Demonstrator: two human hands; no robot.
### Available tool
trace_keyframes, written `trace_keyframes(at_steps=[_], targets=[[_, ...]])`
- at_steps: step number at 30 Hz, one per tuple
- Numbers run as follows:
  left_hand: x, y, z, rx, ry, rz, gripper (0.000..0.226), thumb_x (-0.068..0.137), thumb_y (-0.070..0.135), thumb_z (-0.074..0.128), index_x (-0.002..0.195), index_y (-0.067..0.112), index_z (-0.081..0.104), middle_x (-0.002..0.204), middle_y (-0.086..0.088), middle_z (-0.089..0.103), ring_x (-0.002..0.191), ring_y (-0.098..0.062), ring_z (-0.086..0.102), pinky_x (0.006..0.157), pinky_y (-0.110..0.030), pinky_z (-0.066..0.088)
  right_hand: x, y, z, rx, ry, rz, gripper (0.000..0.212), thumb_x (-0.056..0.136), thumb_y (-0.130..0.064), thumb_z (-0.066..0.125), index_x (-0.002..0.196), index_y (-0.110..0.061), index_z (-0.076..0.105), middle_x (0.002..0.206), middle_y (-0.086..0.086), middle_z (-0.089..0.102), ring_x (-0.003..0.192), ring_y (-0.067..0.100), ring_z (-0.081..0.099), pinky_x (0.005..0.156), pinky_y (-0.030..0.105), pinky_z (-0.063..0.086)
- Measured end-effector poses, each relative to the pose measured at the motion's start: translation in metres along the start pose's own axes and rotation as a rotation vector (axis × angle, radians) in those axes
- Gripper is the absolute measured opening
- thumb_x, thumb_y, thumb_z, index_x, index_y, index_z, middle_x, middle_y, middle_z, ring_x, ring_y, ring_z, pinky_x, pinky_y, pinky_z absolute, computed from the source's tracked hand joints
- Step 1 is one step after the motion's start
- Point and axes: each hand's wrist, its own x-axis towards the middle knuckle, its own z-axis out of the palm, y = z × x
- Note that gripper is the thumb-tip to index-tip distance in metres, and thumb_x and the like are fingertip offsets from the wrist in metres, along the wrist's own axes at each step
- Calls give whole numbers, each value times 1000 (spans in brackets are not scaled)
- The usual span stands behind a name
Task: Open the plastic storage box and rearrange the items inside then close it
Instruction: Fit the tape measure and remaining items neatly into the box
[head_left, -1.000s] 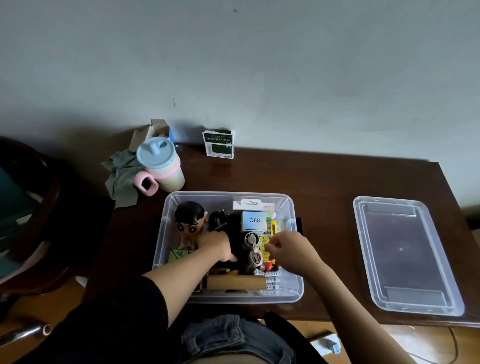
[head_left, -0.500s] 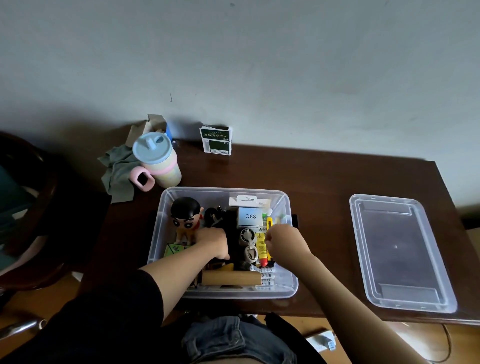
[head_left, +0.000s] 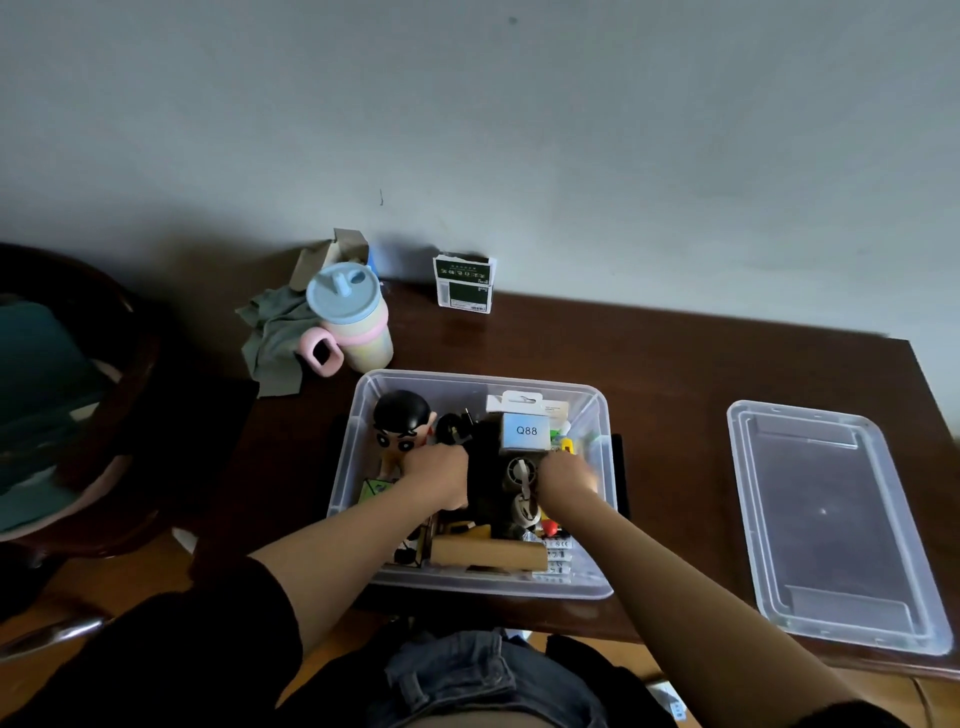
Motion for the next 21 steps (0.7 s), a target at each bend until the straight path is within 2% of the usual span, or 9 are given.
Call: trace_keyframes(at_steps=[3, 5, 8, 11, 13, 15, 17, 19, 21], targets=[[-3, -6, -5, -123, -2, 22, 32, 85, 27, 64, 65, 15, 42, 60, 1, 41, 53, -16, 40, 47, -26, 30, 2, -2, 1, 27, -19, 27, 25, 91, -1, 46, 108, -7, 63, 111, 7, 65, 102, 20, 64, 77, 25, 51], [-5, -9, -7, -177, -14, 42, 33, 86, 26, 63, 64, 16, 41, 60, 1, 39, 52, -17, 38, 48, -27, 28, 2, -3, 0, 33, -37, 28, 25, 91, -3, 47, 109, -7, 63, 106, 6, 65, 102, 20, 64, 77, 25, 51], [-7, -17, -8, -216, -34, 96, 19, 88, 22, 59, 75, 20, 47, 73, -1, 47, 66, -21, 46, 54, -29, 35, -4, -2, -9, 40, -19, 2, 24, 89, -2, 47, 108, -6, 61, 90, 5, 60, 101, 22, 63, 71, 26, 48], [-8, -28, -8, -302, -39, 175, 10, 90, 14, 55, 85, 18, 62, 89, -8, 57, 80, -23, 55, 71, -34, 49, -19, 6, -25, 58, 73, -14, 16, 88, -4, 47, 97, -9, 60, 98, 7, 62, 93, 23, 62, 64, 26, 44], [-8, -34, -7, -344, -15, 217, 19, 92, 8, 50, 94, 17, 67, 94, -9, 62, 85, -27, 59, 77, -37, 52, -32, 17, -38, 87, 134, -35, 9, 88, -13, 50, 80, -13, 55, 86, 6, 60, 76, 21, 57, 56, 24, 41], [-9, -37, -8, -378, -1, 244, 31, 94, 6, 46, 112, 15, 69, 109, -3, 68, 96, -23, 65, 86, -36, 54, -44, 27, -48, 162, 165, -92, 19, 89, -26, 54, 76, -14, 58, 77, 4, 64, 65, 17, 55, 50, 24, 39], [-9, -38, -9, -394, 3, 270, 35, 96, 5, 44, 119, 17, 67, 114, 4, 67, 94, -10, 66, 80, -22, 54, -57, 32, -55, 268, 171, -170, 22, 91, -34, 55, 79, -17, 63, 76, 0, 68, 62, 14, 59, 51, 24, 42], [-9, -38, -10, -378, -13, 288, 37, 97, 6, 41, 119, 22, 67, 99, 10, 66, 73, -5, 65, 60, -11, 48, -65, 30, -58, 346, 212, -218, 21, 92, -37, 56, 84, -20, 66, 79, -3, 69, 62, 12, 61, 51, 23, 42], [-7, -36, -9, -348, -62, 331, 39, 97, 7, 39, 118, 24, 67, 111, 8, 67, 85, -16, 68, 74, -23, 54, -68, 25, -55, 396, 280, -235, 20, 91, -39, 58, 88, -21, 68, 81, -7, 67, 61, 8, 58, 51, 21, 41]])
